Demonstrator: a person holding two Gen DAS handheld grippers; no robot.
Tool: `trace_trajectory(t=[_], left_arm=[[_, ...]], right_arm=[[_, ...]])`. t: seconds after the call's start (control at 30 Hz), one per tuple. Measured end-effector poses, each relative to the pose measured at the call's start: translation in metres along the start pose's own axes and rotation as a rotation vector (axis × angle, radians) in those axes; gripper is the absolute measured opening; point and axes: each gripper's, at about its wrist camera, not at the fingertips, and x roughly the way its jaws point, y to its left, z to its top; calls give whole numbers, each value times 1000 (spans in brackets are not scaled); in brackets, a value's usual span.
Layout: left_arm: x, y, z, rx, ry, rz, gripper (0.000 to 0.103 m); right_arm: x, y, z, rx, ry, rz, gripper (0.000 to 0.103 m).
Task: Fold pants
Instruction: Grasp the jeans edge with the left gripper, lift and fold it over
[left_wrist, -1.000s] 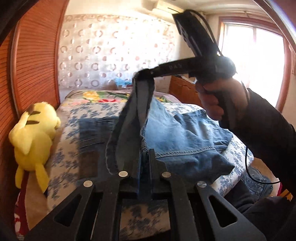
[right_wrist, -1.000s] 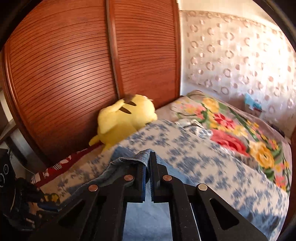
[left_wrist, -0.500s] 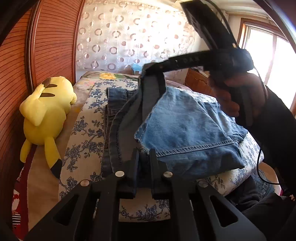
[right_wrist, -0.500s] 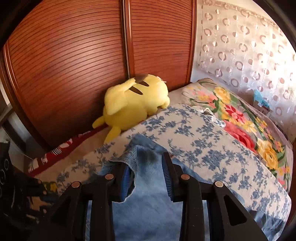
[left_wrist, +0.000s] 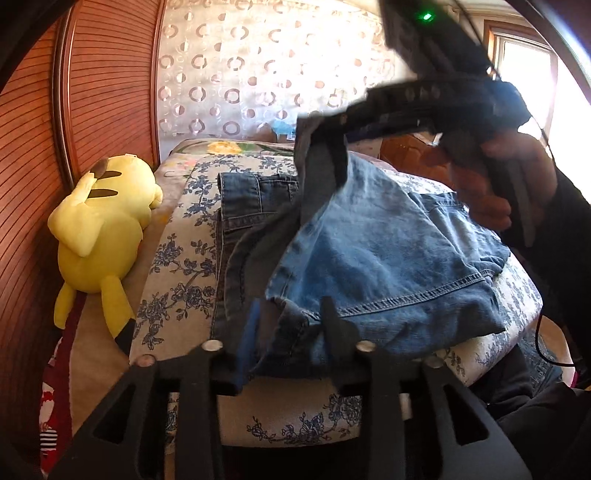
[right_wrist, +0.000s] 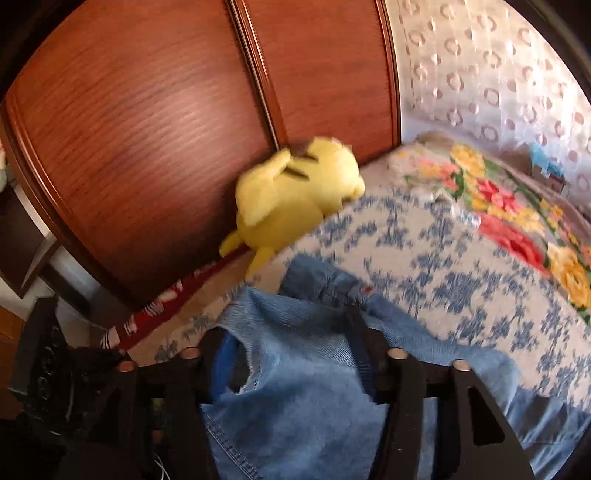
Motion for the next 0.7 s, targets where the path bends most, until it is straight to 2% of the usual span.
trace_trajectory(t=[0.07,0.3,0.4,0.5,0.7], left_arm=[[0,0,1,-1,-6,2,41],[-3,2,5,-12,-25,16,41],[-3,6,9,-23,-33,23,41],[0,9,15,-24,-37,30,41],[13,12,28,-11,-35,34,41]], right_arm=[[13,0,0,1,36,-33,66],[39,3,-7,-8,109,-36,66],[31,6,-7,-10,73,-12,66],[10,2,-13,-3,6,-30,66],[-25,-27,-45,27,-87,-157,66]])
